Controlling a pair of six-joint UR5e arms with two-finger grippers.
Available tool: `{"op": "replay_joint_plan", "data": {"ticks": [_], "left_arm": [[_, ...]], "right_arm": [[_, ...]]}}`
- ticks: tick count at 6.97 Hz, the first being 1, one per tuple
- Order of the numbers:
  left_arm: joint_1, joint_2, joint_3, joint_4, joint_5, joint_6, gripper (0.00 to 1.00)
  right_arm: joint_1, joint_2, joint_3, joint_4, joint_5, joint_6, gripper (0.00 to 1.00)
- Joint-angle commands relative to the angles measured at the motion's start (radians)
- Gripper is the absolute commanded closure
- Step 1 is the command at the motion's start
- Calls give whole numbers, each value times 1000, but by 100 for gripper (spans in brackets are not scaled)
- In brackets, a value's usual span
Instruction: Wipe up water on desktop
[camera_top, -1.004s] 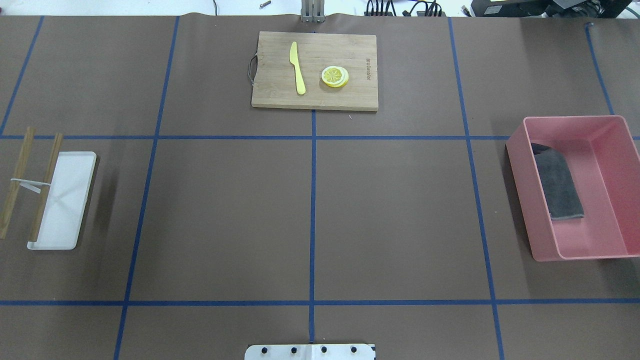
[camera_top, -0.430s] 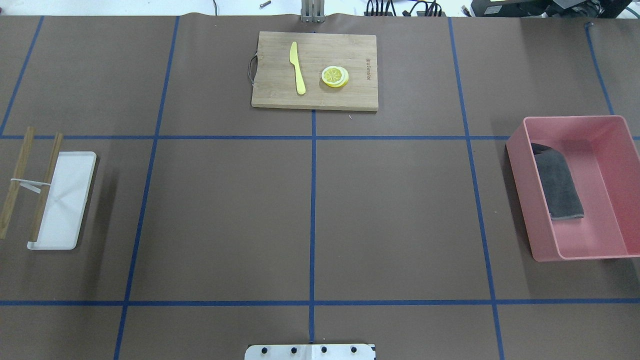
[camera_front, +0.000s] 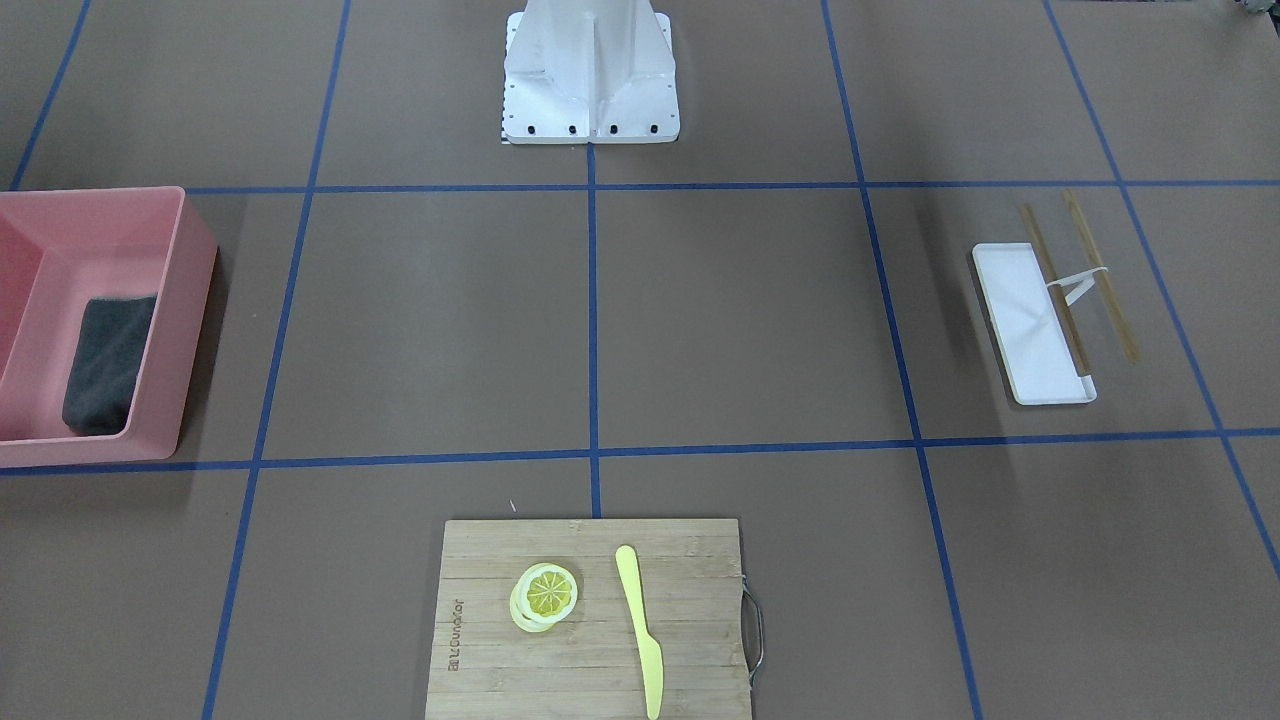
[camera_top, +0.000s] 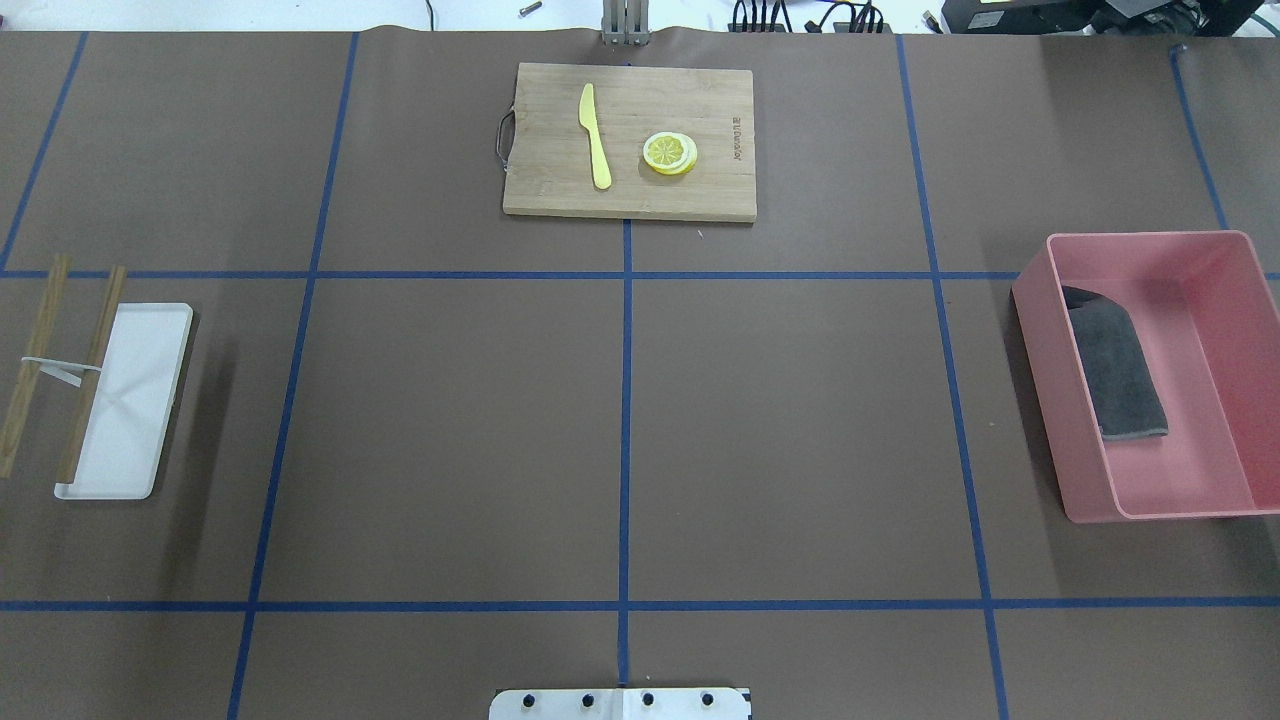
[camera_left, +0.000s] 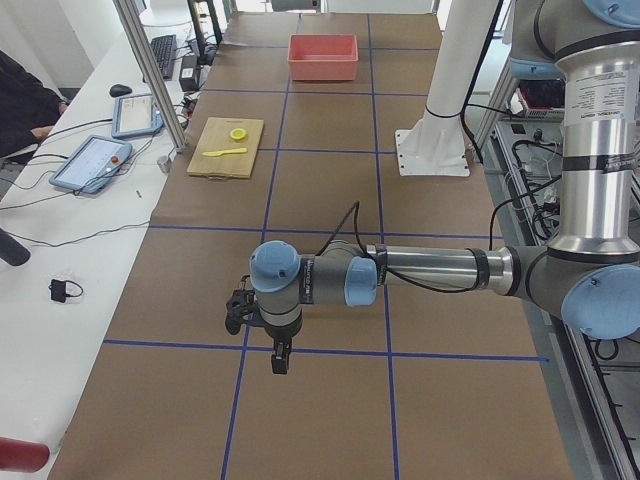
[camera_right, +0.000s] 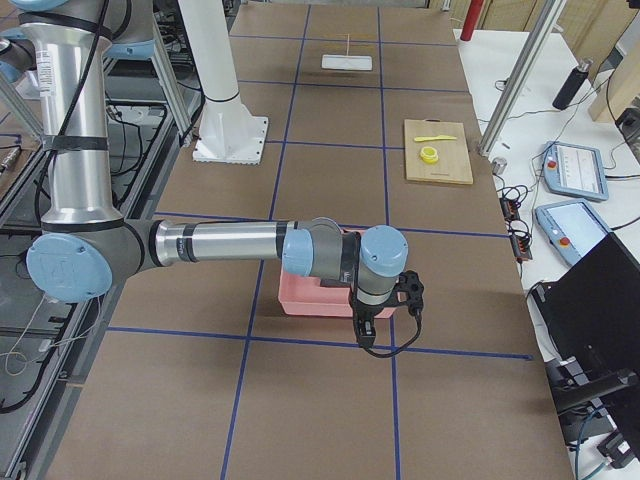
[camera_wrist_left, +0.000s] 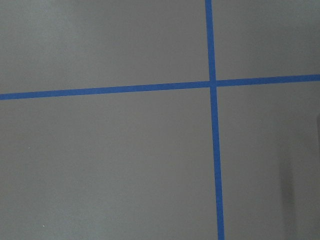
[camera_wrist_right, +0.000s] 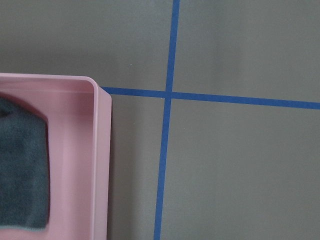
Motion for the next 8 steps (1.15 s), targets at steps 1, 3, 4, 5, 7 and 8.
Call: {"op": "replay_joint_plan", "data": {"ticks": [1,3,4,5,7,8], "left_arm": [[1,-2,11,-1,-13,0,2],[1,-3,12,-1,-20,0,2],[1,-2,11,-3,-20,0,2],[1,-3,14,-3,-20,0,2],[1,-3,15,-4,-20,0,2],[1,0,12,-4,-20,0,2]], "right_arm": [[38,13,16,-60,-1,5,0],[40,11,27,-92,-12,5,0],[40,5,18,-84,-31,3,0],[40,0,17,-81,-31,3,0],[40,-1,15,-78,-29,-3,0],[40,-3,17,-79,-29,0,0]]}}
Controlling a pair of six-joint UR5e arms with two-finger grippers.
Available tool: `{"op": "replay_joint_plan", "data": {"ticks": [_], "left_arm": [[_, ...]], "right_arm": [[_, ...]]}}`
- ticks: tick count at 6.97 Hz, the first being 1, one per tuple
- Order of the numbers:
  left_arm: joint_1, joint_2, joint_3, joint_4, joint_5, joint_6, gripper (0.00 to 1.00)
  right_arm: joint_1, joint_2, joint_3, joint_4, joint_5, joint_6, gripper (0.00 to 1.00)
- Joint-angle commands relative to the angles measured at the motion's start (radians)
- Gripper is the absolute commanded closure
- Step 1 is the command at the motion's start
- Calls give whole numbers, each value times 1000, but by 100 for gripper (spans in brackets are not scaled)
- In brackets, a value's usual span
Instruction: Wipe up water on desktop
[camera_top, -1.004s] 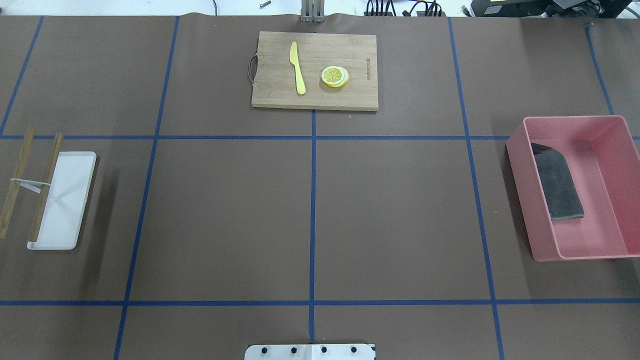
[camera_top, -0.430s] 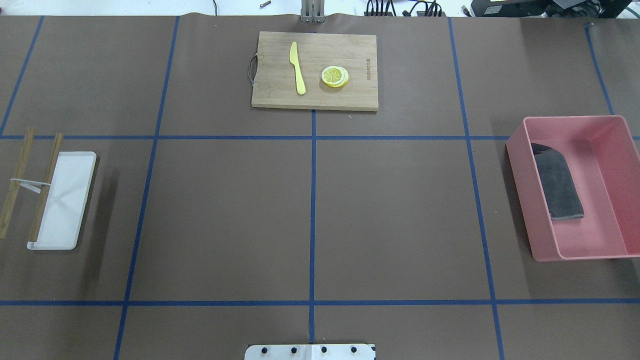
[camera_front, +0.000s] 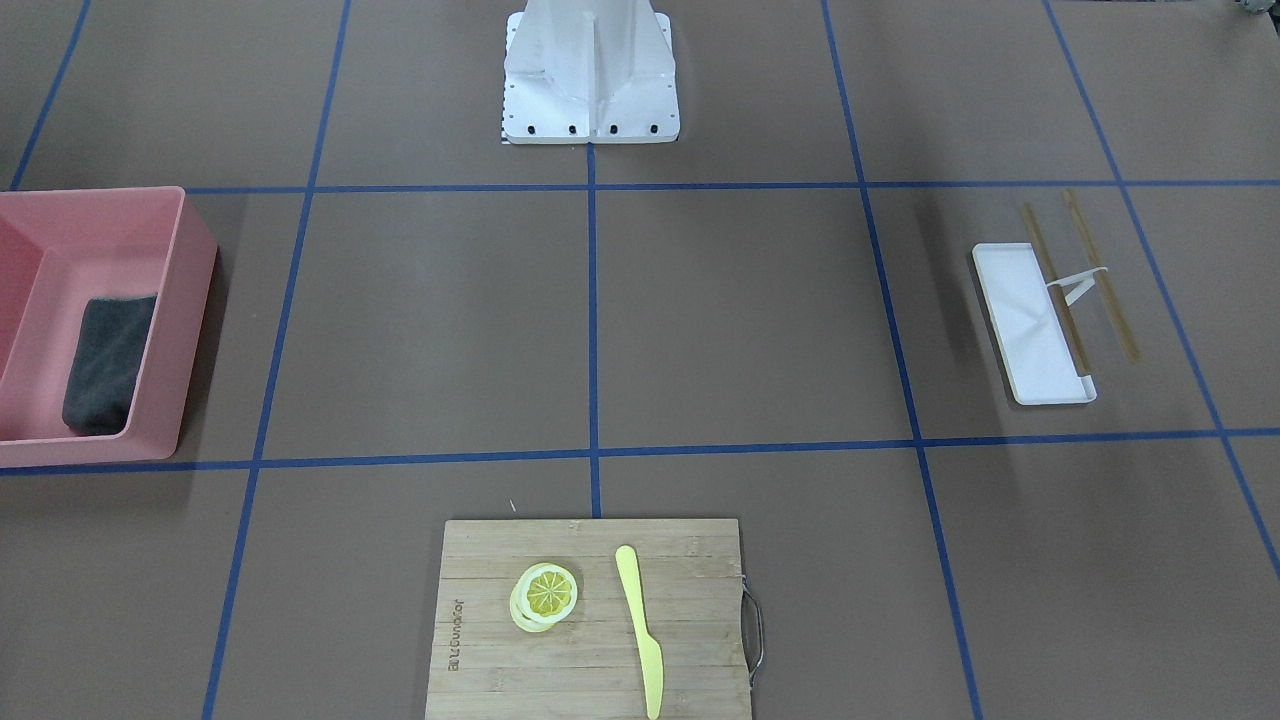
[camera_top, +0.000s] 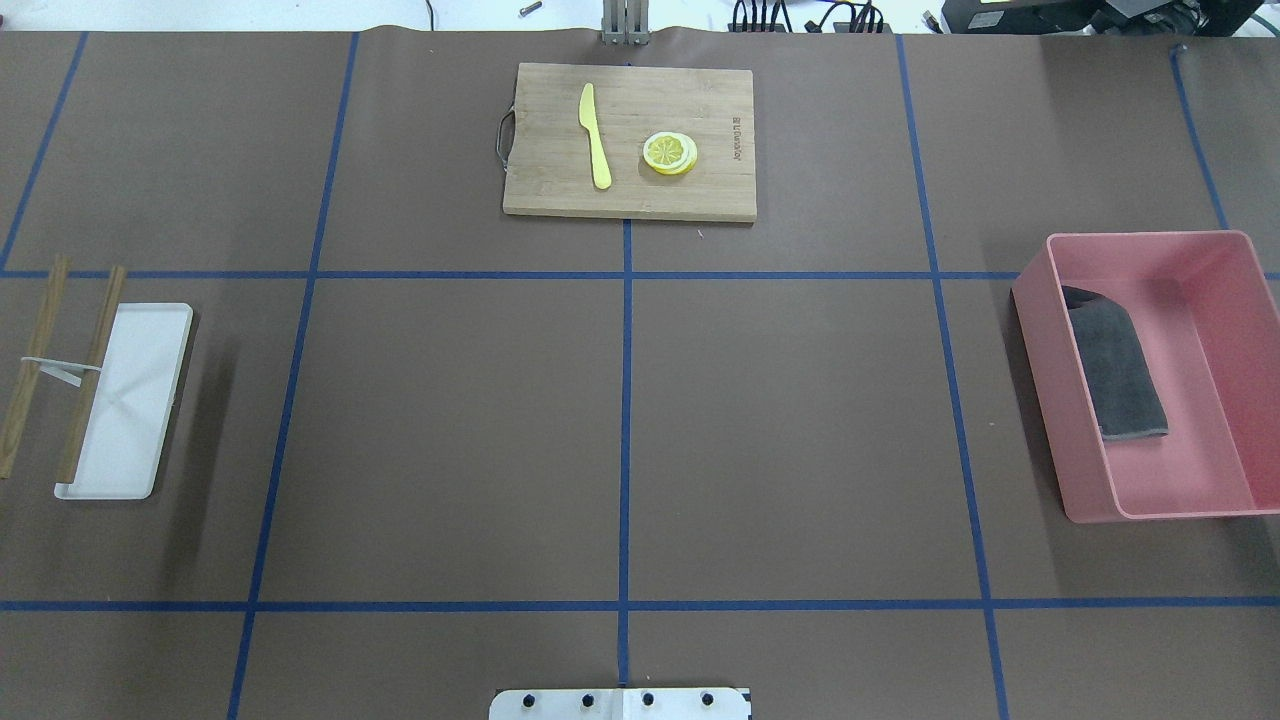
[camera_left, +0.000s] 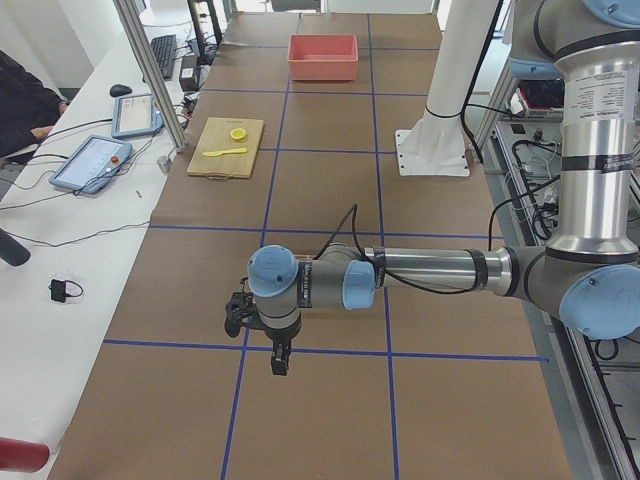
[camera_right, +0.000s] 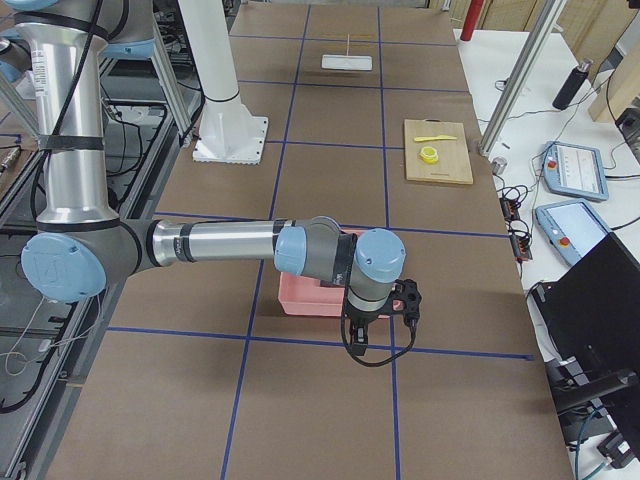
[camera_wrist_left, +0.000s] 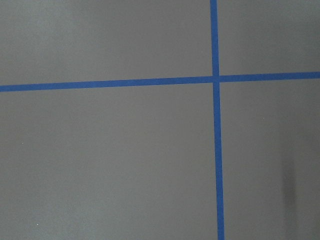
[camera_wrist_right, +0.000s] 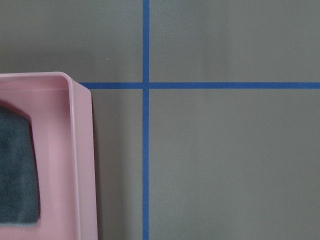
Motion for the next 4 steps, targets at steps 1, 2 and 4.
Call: {"op": "replay_joint_plan", "data": {"ticks": [1,2,4], "left_arm": [[0,1,1,-1,0,0,2],[0,1,-2,-1,0,0,2],[0,-5,0,-1,0,0,2]], "right_arm": [[0,-2,0,0,0,3,0],[0,-2,-1,0,0,1,0],[0,-2,-1,0,0,1,0]]}}
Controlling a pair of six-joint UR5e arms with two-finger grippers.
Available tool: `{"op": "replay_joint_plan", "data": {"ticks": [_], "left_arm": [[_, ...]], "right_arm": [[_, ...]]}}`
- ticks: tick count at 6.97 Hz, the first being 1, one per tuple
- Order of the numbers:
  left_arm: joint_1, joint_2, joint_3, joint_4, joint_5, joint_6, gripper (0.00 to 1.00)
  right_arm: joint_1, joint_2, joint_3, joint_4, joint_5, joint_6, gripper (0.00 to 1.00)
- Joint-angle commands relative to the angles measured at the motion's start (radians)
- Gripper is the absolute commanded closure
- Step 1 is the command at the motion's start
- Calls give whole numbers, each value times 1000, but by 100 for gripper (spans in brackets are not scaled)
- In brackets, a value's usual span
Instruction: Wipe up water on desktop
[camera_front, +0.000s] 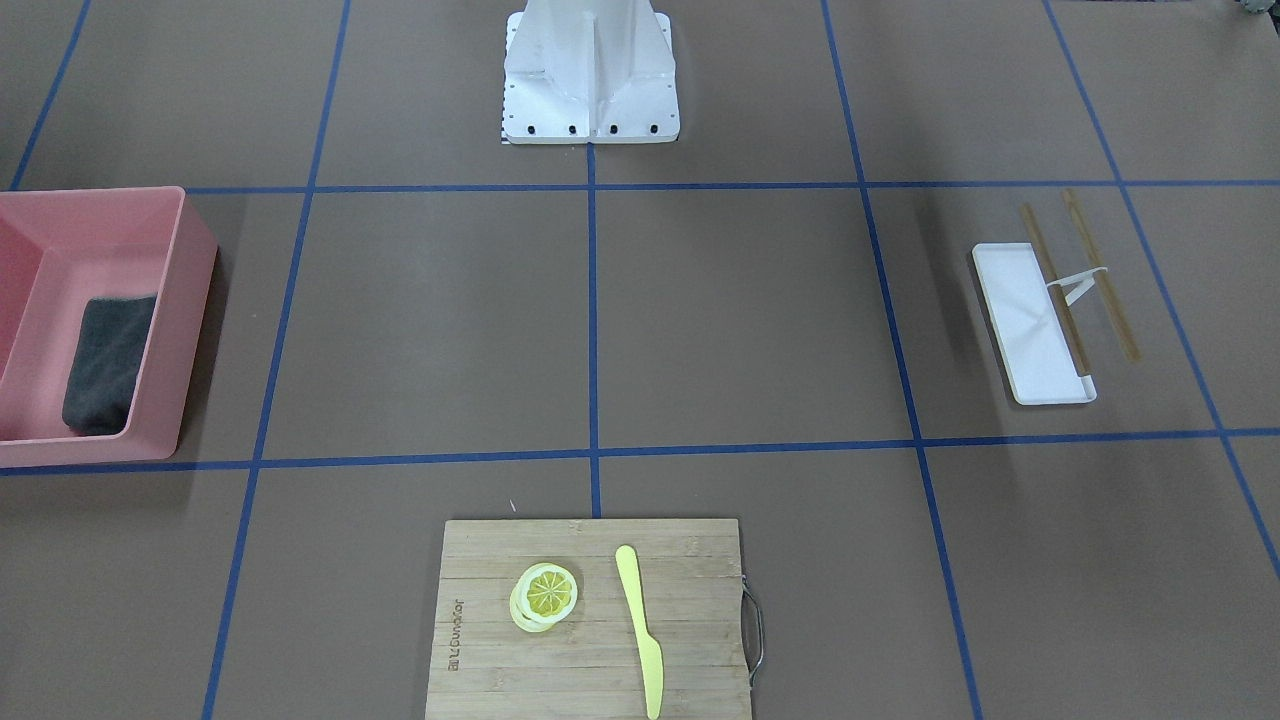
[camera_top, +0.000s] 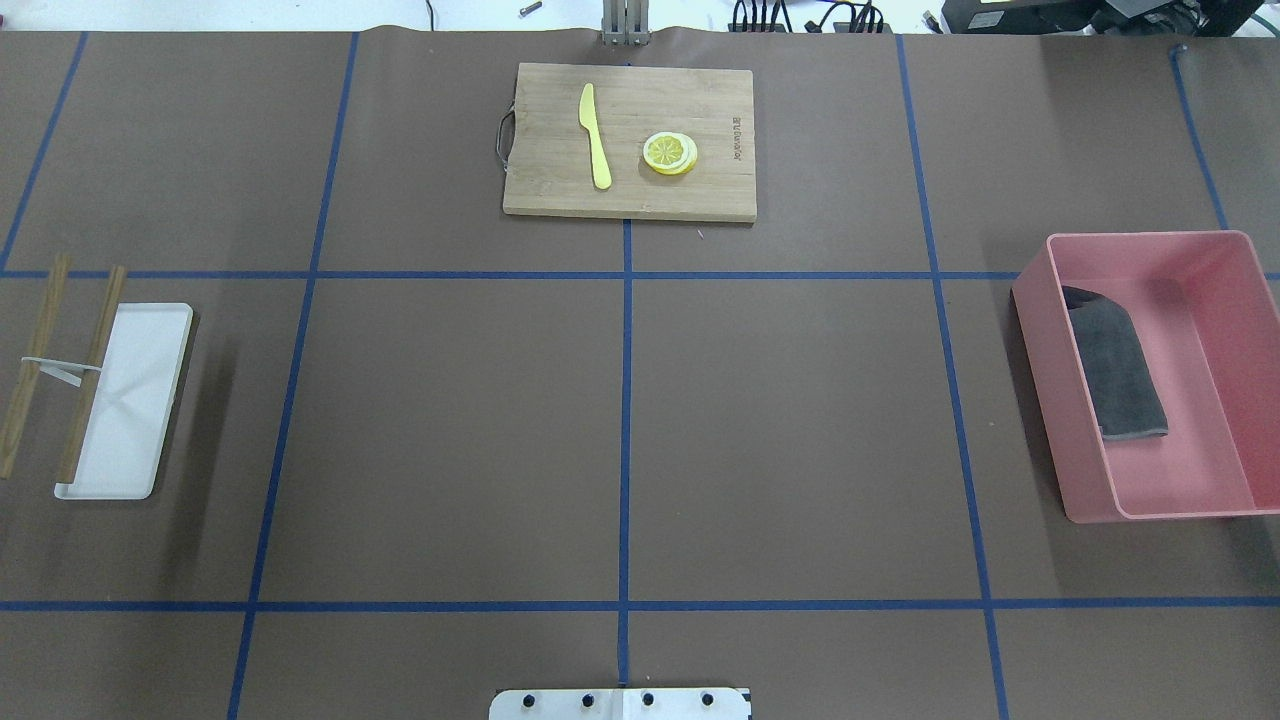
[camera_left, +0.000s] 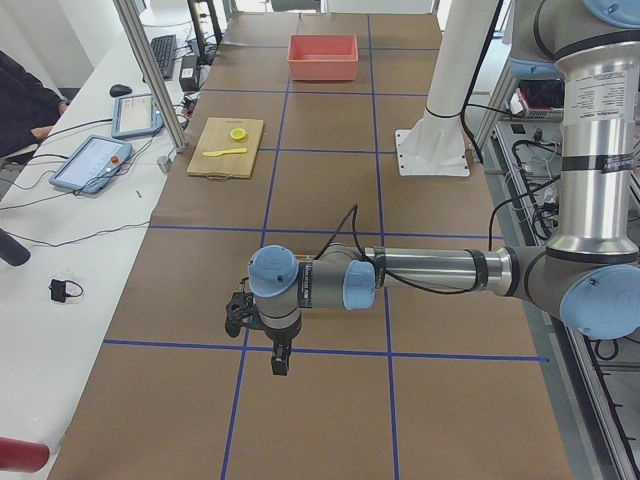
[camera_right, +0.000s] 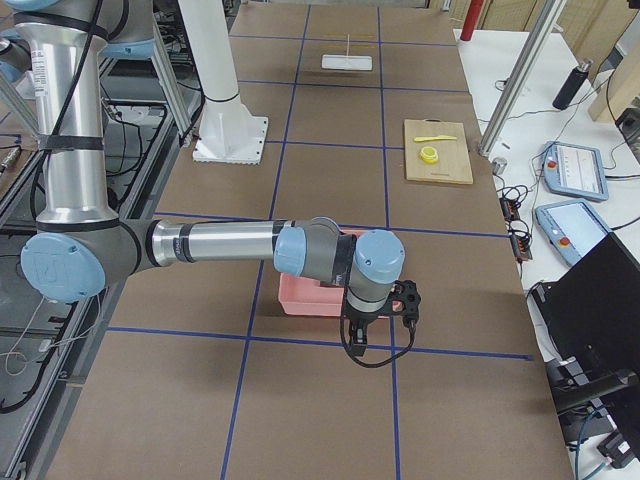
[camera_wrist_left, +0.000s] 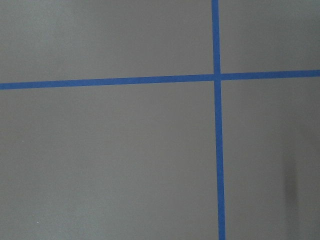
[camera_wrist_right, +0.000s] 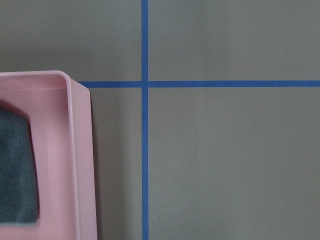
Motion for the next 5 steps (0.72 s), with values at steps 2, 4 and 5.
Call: {"op": "replay_joint_plan", "data": {"ticks": [2,4,5], "left_arm": [[0,-5,-4,0,-2,0,2],[0,-7,-13,-3,-2,-2,2],[2,-8,-10,-20,-2,-2,2]], "right_arm": [[0,0,0,0,0,3,0],[0,0,0,0,0,3,0],[0,0,0,0,2,3,0]]}}
